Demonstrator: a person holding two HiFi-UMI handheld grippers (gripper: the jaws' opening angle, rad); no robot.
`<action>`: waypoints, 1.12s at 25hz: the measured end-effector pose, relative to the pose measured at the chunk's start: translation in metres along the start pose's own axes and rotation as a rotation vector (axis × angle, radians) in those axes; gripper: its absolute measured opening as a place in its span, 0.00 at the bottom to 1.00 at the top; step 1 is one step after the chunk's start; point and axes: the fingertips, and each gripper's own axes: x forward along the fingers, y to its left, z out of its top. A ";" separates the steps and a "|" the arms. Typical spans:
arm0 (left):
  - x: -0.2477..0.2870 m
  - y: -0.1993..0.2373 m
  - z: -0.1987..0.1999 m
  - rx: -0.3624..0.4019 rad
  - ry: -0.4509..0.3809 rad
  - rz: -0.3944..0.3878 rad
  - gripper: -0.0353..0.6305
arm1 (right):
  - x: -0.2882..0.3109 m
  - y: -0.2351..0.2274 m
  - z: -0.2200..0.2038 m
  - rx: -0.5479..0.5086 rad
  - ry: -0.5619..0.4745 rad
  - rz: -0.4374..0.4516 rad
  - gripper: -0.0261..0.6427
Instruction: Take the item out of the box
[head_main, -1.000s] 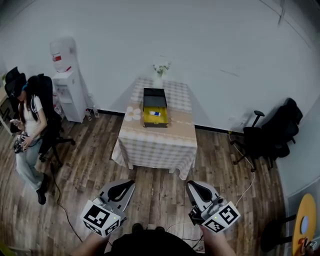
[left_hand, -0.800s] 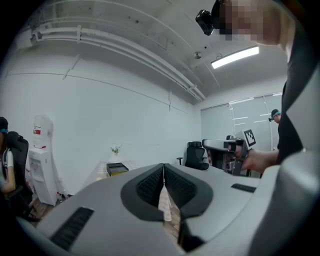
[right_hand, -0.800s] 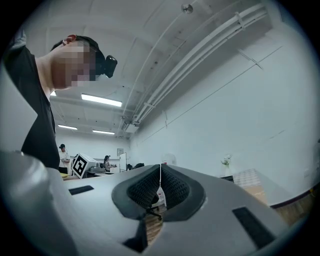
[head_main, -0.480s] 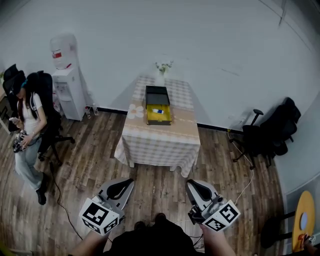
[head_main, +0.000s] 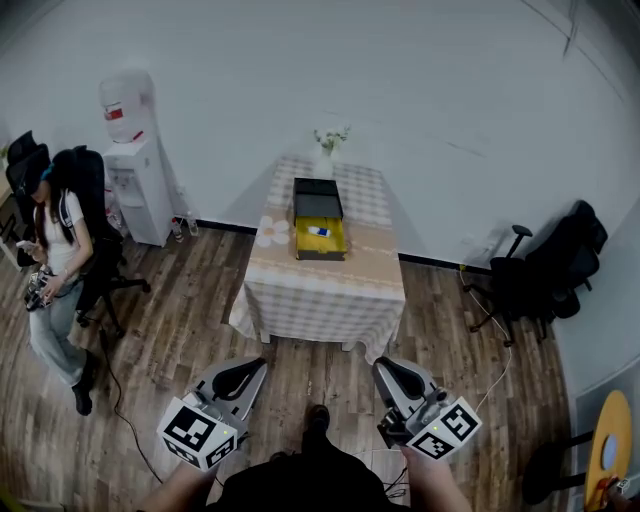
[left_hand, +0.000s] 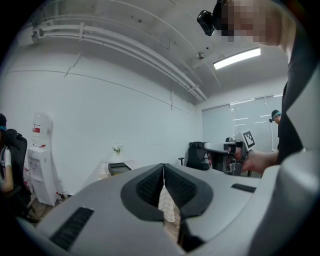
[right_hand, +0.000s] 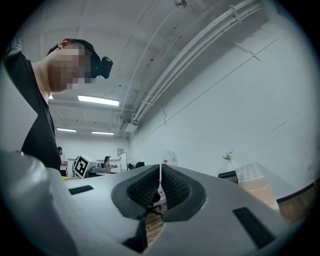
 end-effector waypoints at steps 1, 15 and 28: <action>0.006 0.003 -0.001 -0.004 0.005 0.002 0.08 | 0.004 -0.007 -0.001 0.008 0.001 0.002 0.10; 0.148 0.053 0.001 -0.026 0.085 0.033 0.08 | 0.048 -0.163 -0.003 0.119 0.013 0.022 0.10; 0.239 0.053 0.034 0.033 0.084 0.056 0.08 | 0.062 -0.251 0.026 0.155 -0.034 0.100 0.10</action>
